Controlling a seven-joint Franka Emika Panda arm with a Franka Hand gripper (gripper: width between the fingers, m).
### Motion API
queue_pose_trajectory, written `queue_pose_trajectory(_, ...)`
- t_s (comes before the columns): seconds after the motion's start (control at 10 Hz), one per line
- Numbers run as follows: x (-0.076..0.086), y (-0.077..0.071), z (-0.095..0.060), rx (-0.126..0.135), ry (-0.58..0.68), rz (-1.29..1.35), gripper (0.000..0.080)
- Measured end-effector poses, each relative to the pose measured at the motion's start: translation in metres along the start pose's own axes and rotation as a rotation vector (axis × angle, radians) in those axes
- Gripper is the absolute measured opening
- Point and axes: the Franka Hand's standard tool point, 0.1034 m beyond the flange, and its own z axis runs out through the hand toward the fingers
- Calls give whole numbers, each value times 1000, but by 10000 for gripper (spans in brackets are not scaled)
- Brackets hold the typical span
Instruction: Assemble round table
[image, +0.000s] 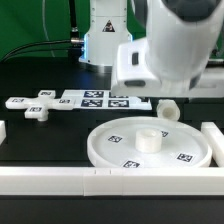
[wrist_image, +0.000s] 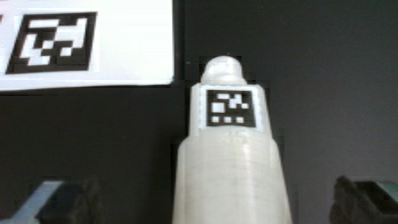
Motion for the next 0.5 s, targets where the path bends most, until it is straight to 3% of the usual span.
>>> queue_pose_trajectory(0.2,4,-1,10,-11,-140,-4,649)
queue_pose_trajectory(0.5,15,-2,16,-13,-156,-7,649)
